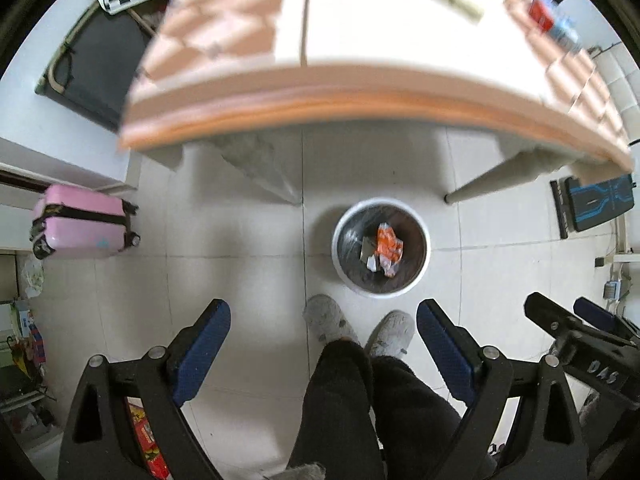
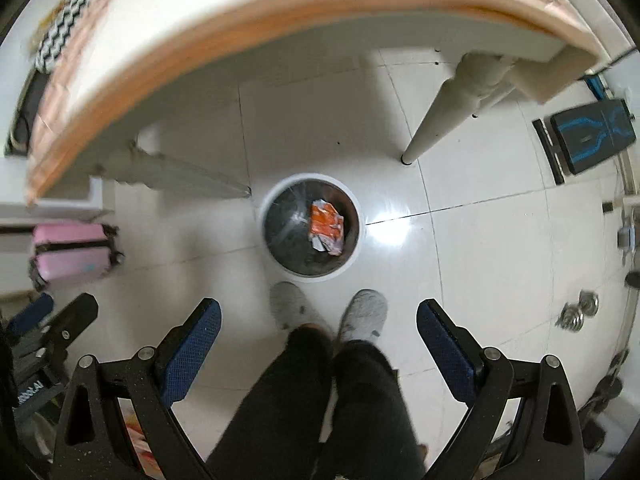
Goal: Collect trash
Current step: 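Move both tools back over the table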
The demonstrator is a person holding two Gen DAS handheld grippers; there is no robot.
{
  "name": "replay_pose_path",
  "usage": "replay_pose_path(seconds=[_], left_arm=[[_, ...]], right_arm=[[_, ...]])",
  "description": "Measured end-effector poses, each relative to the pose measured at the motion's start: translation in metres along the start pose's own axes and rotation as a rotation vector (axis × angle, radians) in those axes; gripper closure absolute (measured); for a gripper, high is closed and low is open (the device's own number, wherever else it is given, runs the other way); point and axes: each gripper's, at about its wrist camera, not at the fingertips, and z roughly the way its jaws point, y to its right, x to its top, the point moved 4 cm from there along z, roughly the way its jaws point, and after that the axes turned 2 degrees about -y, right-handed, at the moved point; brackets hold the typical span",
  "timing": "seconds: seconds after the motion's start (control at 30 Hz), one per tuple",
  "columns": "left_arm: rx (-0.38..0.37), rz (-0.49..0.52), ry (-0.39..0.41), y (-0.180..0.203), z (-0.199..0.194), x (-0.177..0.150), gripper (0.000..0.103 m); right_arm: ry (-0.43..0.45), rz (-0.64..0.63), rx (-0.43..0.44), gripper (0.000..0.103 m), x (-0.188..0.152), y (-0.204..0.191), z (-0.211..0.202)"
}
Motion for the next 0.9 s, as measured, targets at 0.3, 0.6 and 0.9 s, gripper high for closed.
replay_pose_path(seconds=[0.3, 0.6, 0.9], left_arm=[[0.049, 0.048, 0.178, -0.006, -0.060, 0.096, 0.002], [0.194, 0.216, 0.212, 0.055, -0.058, 0.208, 0.002], [0.102, 0.136, 0.033, 0.101, -0.011, 0.271, 0.002]], right_arm=[[0.099, 0.202, 0.085, 0.004, 0.079, 0.014, -0.117], [0.138, -0.196, -0.237, 0.004, 0.252, 0.014, -0.150], [-0.041, -0.592, -0.328, 0.004, 0.359, 0.021, -0.074]])
